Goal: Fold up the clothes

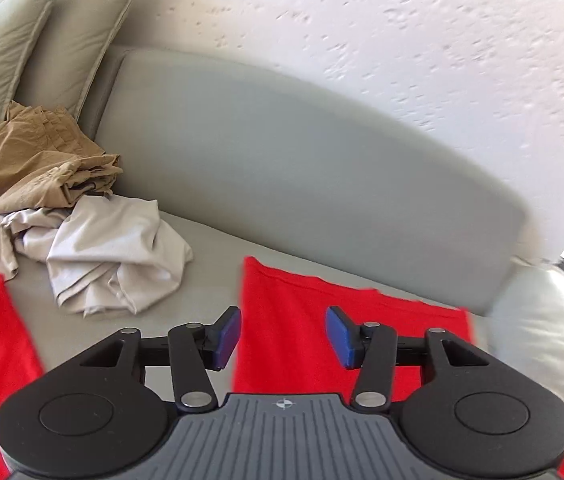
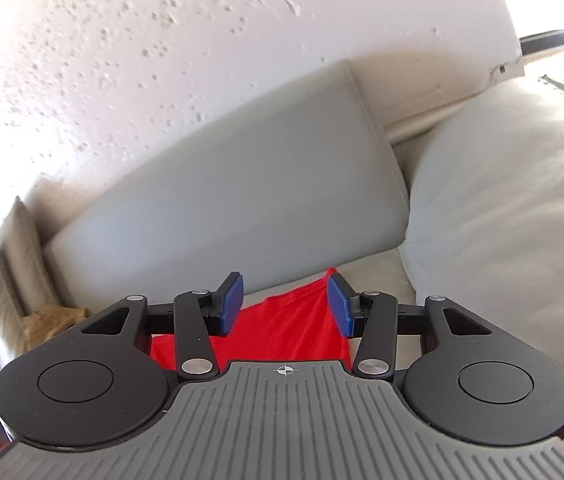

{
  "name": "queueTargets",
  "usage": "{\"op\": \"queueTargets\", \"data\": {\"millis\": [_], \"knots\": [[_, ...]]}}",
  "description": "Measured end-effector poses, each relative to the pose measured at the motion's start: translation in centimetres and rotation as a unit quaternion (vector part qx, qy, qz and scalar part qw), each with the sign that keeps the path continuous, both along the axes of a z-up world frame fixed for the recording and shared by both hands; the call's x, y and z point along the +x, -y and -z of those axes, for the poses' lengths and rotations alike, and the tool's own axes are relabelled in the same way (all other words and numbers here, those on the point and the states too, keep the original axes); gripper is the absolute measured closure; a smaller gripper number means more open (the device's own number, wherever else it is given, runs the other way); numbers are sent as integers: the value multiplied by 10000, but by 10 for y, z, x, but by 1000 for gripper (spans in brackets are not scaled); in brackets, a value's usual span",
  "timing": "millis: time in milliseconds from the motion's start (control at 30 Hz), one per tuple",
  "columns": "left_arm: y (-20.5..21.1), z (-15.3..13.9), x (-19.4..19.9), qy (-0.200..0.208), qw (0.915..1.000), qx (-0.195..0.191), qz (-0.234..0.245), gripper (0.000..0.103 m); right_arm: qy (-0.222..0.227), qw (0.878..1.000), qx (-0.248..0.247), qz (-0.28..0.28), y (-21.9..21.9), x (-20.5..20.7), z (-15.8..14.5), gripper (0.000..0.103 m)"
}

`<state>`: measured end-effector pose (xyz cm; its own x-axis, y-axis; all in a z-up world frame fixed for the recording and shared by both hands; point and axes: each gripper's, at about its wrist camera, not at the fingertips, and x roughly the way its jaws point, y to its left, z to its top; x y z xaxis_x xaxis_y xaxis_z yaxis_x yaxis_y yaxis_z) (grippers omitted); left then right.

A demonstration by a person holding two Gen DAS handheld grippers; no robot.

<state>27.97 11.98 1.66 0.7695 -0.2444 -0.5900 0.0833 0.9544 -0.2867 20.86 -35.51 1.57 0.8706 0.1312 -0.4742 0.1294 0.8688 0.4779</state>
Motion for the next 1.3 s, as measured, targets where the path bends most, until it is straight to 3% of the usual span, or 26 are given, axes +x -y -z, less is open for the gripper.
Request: {"op": "queueTargets", "data": {"millis": [100,200,233,267,300,333,400,467,533,600,667,700,767,867,933,1000,1033,1100,1200,1300], "knots": [[9,-13,-34,-266,9989,166,360,34,269,9996,42,-113,-2,-43,-35,46],[28,13,-56,-522,9960,527,501,35,133,9995,-89,-259,-15,-59,-39,45],[36,26,-62,-591,9947,674,500,40,-48,9994,-101,-328,-23,-63,-30,46],[45,42,-68,-650,9932,848,468,44,-290,9989,53,-376,-26,-61,-14,55],[52,60,-70,-733,9917,969,431,71,-532,9975,208,-424,-28,-58,2,73],[55,79,-66,-869,9911,937,380,101,-769,9953,371,-462,-30,-54,20,81],[55,118,-52,-1183,9905,656,255,100,-1176,9892,766,-420,-31,-33,70,88],[56,145,-52,-1290,9905,449,139,99,-1337,9873,772,-366,-39,-20,108,88],[58,151,-58,-1038,9930,549,114,94,-1353,9865,862,-334,-47,-11,138,88],[63,148,-57,-993,9912,855,162,90,-1286,9850,1073,-415,-50,1,156,87],[61,149,-54,-1048,9907,851,192,89,-1321,9862,929,-361,-50,15,170,87],[58,149,-52,-1093,9907,787,180,89,-1330,9870,860,-291,-49,20,176,98],[51,147,-50,-1217,9911,536,78,88,-1241,9884,780,390,-29,16,183,103],[42,148,-44,-1379,9901,266,-14,87,-1279,9789,937,1288,-1,-3,181,103],[42,147,-43,-1400,9899,241,-2,87,-1570,9695,166,1874,1,-11,172,103],[42,147,-44,-1399,9899,240,14,87,-1592,9706,449,1750,8,-19,169,102],[42,147,-44,-1395,9899,245,12,87,-1528,9733,597,1608,6,-24,163,97],[43,148,-44,-1380,9900,275,14,87,-1317,9821,735,1129,-10,-33,150,97],[44,148,-45,-1330,9905,347,24,87,-1202,9902,674,242,-44,-42,138,96],[46,148,-46,-1279,9907,467,76,87,-1567,9865,486,15,-60,-52,146,96]]}}
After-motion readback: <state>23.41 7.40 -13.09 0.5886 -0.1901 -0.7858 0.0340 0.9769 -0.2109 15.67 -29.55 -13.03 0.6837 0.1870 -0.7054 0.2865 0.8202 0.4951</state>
